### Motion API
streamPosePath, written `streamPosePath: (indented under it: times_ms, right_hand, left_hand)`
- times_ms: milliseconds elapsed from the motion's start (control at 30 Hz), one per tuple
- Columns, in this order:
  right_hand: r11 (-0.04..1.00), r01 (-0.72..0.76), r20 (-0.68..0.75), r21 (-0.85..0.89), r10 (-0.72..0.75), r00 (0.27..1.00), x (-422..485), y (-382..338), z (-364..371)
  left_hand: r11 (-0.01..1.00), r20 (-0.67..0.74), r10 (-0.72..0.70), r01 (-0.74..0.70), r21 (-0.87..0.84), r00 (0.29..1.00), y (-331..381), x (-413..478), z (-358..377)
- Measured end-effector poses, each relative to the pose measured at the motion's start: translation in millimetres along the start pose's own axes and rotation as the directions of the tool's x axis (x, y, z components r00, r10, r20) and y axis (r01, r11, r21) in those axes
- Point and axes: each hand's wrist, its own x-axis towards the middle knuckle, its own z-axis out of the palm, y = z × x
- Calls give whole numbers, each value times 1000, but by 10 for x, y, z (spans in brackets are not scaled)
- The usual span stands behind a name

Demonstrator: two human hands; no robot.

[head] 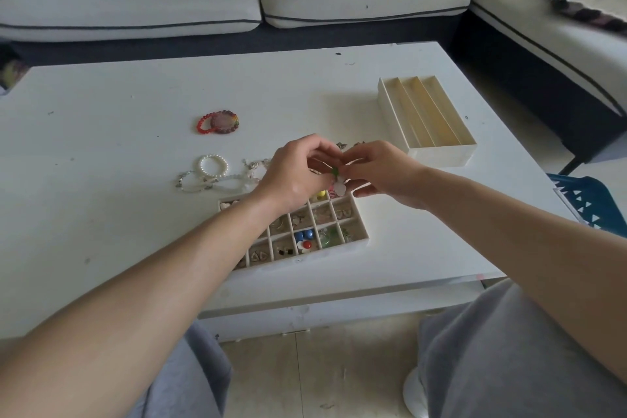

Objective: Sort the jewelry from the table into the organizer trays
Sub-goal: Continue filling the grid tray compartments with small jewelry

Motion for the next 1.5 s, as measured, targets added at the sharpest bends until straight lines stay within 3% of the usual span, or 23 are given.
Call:
streamPosePath:
  times_ms: [300, 567, 767, 1100, 1200, 1300, 1367, 1433, 1500]
  right_hand:
    - [999, -42, 21, 11, 41, 999, -14, 15, -40]
    - [989, -4, -72, -147, -6, 997, -10, 0, 5]
    - [990, 120, -151, -67, -129, 980, -8, -11, 30]
    - [998, 25, -59, 59, -21, 998, -43, -33, 48]
    - [997, 12, -55, 78, -7, 998, -49, -52, 44]
    - [998, 5, -72, 69, 0, 997, -37, -58, 28]
    - [998, 11, -77, 67, -6, 997, -37, -49, 20]
    - [997, 21, -69, 69, -16, 997, -48, -39, 16]
    - [998, 34, -69, 51, -31, 997, -63, -31, 7]
  left_hand:
    - [999, -5, -30, 29, -15, 1000, 7, 8, 4]
    - [996, -39, -70, 68, -51, 997, 22, 0, -20]
    - [998, -76, -16, 21, 55, 997, 47, 3, 9]
    - [996, -88, 10, -1, 94, 996, 63, -21, 74]
    - [998, -112, -34, 40, 55, 993, 66, -20, 79]
    - [985, -150, -173, 175, -3, 973, 47, -10, 111]
    - [924, -90, -362, 343, -169, 928, 29, -11, 134]
    - [718, 113, -510, 494, -490, 853, 56, -31, 149]
    - [512, 251, -533, 544, -665, 808, 82, -56, 144]
